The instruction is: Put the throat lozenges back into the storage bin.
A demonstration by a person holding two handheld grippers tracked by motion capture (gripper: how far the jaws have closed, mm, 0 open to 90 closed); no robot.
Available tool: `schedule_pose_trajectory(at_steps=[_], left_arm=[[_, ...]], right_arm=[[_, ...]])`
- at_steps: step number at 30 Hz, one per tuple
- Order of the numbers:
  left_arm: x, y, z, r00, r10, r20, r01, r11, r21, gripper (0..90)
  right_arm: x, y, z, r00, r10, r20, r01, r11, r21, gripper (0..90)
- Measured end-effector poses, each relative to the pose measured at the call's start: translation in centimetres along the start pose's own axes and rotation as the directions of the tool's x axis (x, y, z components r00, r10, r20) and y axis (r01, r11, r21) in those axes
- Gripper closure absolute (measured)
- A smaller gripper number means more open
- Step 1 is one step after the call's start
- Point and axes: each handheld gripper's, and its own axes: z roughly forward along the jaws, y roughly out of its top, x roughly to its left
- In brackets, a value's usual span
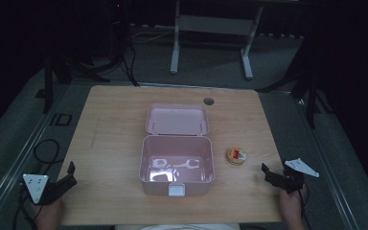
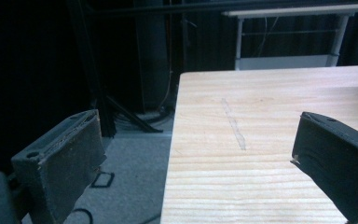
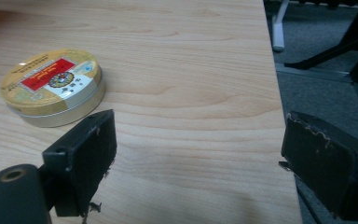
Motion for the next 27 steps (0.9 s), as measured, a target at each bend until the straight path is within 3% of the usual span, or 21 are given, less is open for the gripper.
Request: schedule_pose_trajectory(at_steps=[6, 11, 16, 19, 21, 25, 26, 27], left_arm=[[0.1, 0.0, 0.0, 1.0000, -0.001, -0.008, 0.001, 1.0000, -0.001, 2.4], [0.2, 0.0, 0.1, 0.9999, -0.010, -0.002, 0.010, 0.9999, 0.008, 2.5], [0.2, 0.0, 0.1, 0.9999, -0.013, 0.003, 0.013, 0.9999, 0.010, 2.5], [0.2, 0.0, 0.1, 0.9999, -0.011, 0.006, 0.011, 0.9999, 0.013, 2.5], [0.2, 0.1, 0.2, 0.9999, -0.010, 0.006, 0.010, 0.9998, 0.015, 2.5], [0.2, 0.0, 0.1, 0.9999, -0.011, 0.006, 0.011, 0.9999, 0.013, 2.5], [0.2, 0.0, 0.1, 0.9999, -0.013, 0.007, 0.013, 0.9999, 0.011, 2.5], [0.2, 0.0, 0.1, 0.9999, -0.013, 0.005, 0.013, 0.9999, 0.010, 2.4]], right_arm=[[0.1, 0.0, 0.0, 0.9998, -0.016, -0.015, 0.016, 1.000, 0.006, 10.1], [0.4, 0.1, 0.3, 0.9991, -0.039, -0.016, 0.040, 0.998, 0.041, 12.9], [0.3, 0.5, 0.4, 0.9941, -0.036, -0.102, 0.045, 0.995, 0.087, 11.4], [0.0, 0.8, 0.4, 0.9855, -0.016, -0.169, 0.039, 0.990, 0.132, 10.7], [-0.1, 1.0, 0.3, 0.9830, -0.016, -0.183, 0.042, 0.989, 0.139, 10.7], [-0.3, 1.6, 0.0, 0.9762, -0.029, -0.215, 0.072, 0.978, 0.196, 10.5], [-0.4, 2.0, 0.0, 0.9714, -0.042, -0.234, 0.100, 0.966, 0.240, 10.5], [-0.3, 2.1, 0.0, 0.9704, -0.048, -0.237, 0.110, 0.960, 0.259, 10.5]])
